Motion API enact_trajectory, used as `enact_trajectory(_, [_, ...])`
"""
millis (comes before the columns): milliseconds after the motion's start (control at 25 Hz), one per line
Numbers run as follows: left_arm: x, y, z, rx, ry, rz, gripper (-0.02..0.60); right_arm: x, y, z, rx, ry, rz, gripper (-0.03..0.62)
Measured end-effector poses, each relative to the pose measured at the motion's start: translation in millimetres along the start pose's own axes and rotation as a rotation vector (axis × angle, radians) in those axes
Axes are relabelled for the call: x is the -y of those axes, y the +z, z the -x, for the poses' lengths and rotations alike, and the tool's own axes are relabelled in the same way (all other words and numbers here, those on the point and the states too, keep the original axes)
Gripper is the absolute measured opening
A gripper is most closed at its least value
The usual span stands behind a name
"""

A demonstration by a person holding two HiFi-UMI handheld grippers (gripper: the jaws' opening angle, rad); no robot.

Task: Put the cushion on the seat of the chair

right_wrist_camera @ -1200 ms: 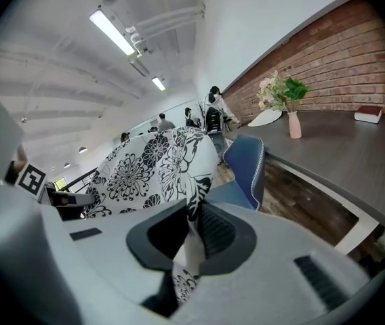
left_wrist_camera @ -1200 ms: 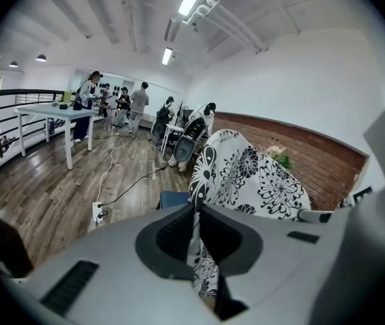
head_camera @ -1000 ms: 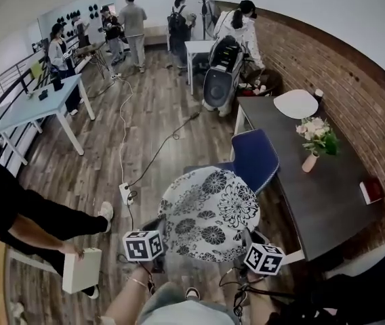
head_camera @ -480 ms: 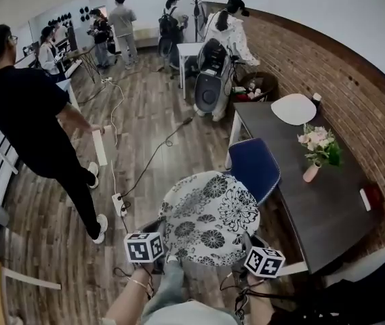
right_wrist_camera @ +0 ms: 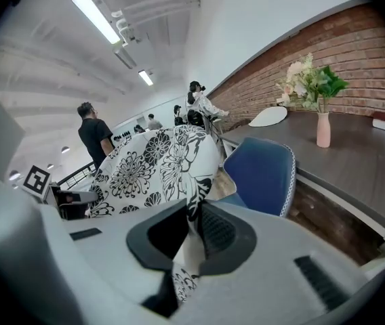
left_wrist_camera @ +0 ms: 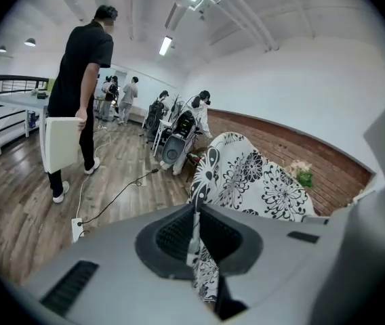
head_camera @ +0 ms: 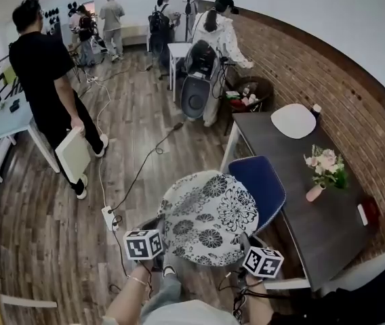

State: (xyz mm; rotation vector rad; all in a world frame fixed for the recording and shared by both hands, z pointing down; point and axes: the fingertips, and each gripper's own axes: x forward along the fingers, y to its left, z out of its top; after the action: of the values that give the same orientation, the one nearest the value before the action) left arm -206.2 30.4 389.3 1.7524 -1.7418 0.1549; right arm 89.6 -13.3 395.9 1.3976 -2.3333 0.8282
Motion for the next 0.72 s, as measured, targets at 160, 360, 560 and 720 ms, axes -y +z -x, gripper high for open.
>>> enact_trajectory(160, [-17, 34, -33, -0.004, -0.028, 0.005, 0.015, -6, 28, -32, 0.006, -0.029, 0.001, 0.032])
enact_trajectory(360, [-42, 68, -74, -0.023, -0.052, -0.016, 0.015, -21, 55, -80, 0.017, -0.051, -0.005, 0.031])
enact_trajectory(560, [-60, 87, -108, -0.054, -0.054, -0.043, 0.015, -34, 59, -117, 0.007, -0.054, -0.017, 0.031])
enact_trajectory(720, [-68, 91, -132, -0.078, -0.048, -0.035, 0.015, -36, 62, -132, -0.013, -0.059, -0.011, 0.031])
